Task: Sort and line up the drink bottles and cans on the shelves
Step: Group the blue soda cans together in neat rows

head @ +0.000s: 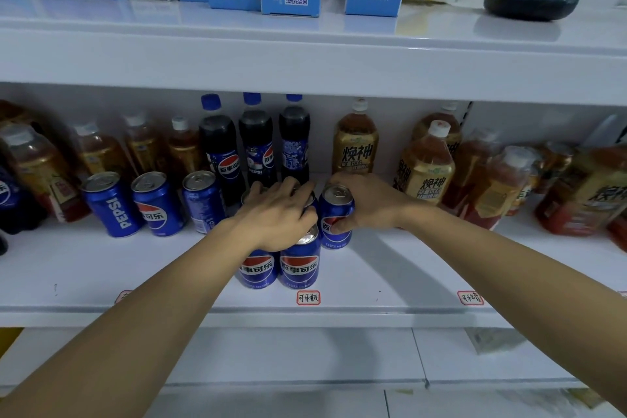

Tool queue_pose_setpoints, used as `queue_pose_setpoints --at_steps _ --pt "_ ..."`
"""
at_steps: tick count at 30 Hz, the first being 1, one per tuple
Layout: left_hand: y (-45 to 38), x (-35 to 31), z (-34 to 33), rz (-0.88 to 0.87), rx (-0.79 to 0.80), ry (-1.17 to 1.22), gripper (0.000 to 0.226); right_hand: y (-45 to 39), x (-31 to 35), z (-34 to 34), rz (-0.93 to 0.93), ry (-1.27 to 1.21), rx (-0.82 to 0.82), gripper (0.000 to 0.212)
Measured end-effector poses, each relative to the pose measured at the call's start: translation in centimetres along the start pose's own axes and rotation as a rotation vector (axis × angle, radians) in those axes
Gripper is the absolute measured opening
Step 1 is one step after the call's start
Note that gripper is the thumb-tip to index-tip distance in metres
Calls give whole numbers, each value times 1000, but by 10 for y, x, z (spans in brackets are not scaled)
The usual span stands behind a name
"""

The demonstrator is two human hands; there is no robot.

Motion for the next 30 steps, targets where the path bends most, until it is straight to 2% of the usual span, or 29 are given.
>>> queue_pose_setpoints --at_steps 8,12,17,26,30 --pt "-2 3 -2 -14 0 9 62 1 4 0 -12 30 -12 61" --pt "-1 2 -1 -28 7 1 71 4 5 0 -21 55 -12 60" --pt "-3 2 -2 -26 -8 -4 60 5 6 1 -43 74 -18 61" --pt "-4 2 -3 -35 -13 9 61 5 3 -2 -77 72 -16 66" --pt "-2 2 -3 -40 -63 35 61 8 10 6 -77 124 47 73"
Point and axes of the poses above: each hand's wrist, its own y-axis away from the middle knuckle, its own z-axis out of the back of the hand, x = y × z, the point moved 3 cm from there along -y, towards the middle knuckle, and after that the axes turned 5 degrees about -y, right-handed, at the moved point
